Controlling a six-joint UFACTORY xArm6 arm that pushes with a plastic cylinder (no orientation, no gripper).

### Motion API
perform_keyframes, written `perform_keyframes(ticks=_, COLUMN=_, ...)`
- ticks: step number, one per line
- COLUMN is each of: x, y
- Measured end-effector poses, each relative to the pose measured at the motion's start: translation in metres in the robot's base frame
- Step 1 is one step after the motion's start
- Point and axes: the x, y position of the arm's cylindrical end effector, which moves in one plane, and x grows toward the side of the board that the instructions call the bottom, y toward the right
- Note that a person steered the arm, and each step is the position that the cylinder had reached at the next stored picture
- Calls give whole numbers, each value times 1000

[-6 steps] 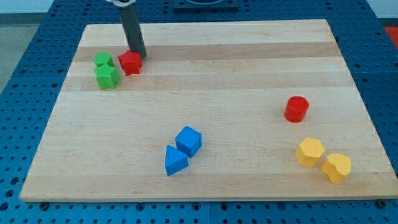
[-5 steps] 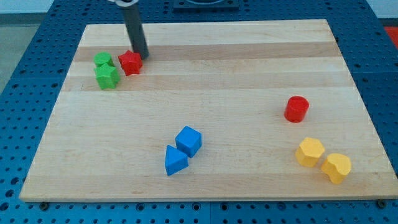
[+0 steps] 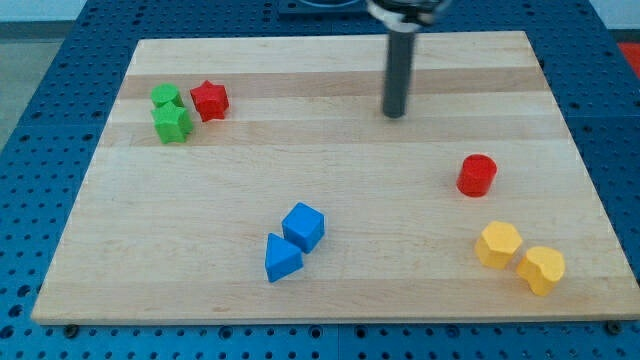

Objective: Slide the red circle slightly down

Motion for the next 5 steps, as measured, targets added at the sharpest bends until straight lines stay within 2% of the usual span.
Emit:
perform_keyframes(ticks=2, x=110, y=79)
perform_keyframes(ticks=4, x=119, y=86)
perform_keyframes(ticks=5, x=153, y=108)
